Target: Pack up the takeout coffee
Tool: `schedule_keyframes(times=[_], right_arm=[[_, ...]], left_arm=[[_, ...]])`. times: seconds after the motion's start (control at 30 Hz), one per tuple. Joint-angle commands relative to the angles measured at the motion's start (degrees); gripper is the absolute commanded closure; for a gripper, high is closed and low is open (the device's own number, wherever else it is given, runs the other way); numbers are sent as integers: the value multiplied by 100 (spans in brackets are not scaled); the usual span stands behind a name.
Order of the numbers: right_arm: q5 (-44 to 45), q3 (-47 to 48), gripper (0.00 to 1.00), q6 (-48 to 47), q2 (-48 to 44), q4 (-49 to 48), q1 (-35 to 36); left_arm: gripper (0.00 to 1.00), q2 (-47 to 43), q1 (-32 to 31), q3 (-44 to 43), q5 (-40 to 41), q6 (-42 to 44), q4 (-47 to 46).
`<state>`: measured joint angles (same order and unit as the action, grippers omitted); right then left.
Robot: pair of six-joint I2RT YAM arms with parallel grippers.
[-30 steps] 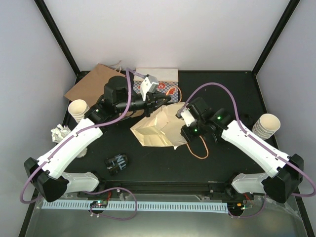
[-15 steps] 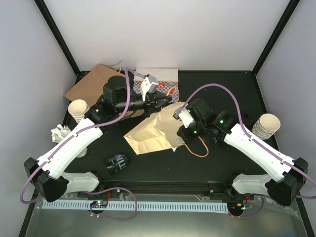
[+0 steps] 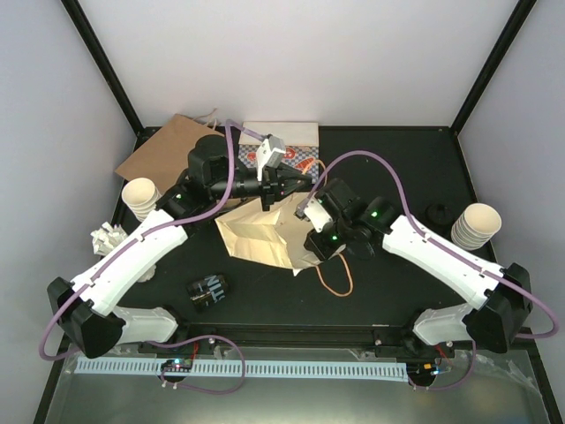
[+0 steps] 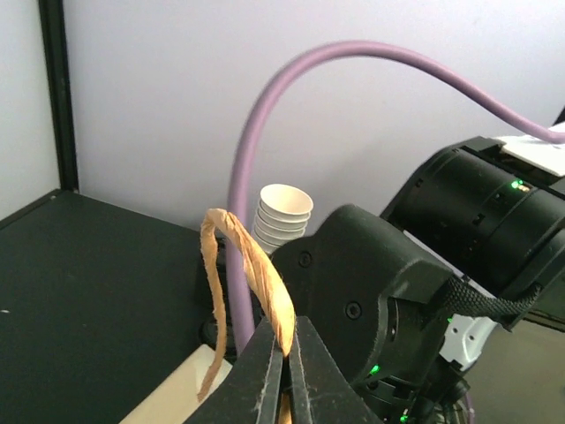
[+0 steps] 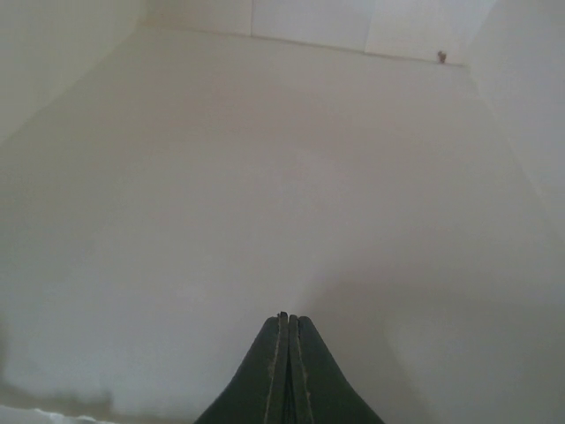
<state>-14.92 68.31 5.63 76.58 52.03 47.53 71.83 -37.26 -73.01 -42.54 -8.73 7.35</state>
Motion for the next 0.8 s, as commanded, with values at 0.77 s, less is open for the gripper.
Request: schedule_keyframes(times=[0.77], right_arm=[[-16,-402,99,497,233,-610,115]], left_arm=[[99,52,-183,-93,95,23,-591]])
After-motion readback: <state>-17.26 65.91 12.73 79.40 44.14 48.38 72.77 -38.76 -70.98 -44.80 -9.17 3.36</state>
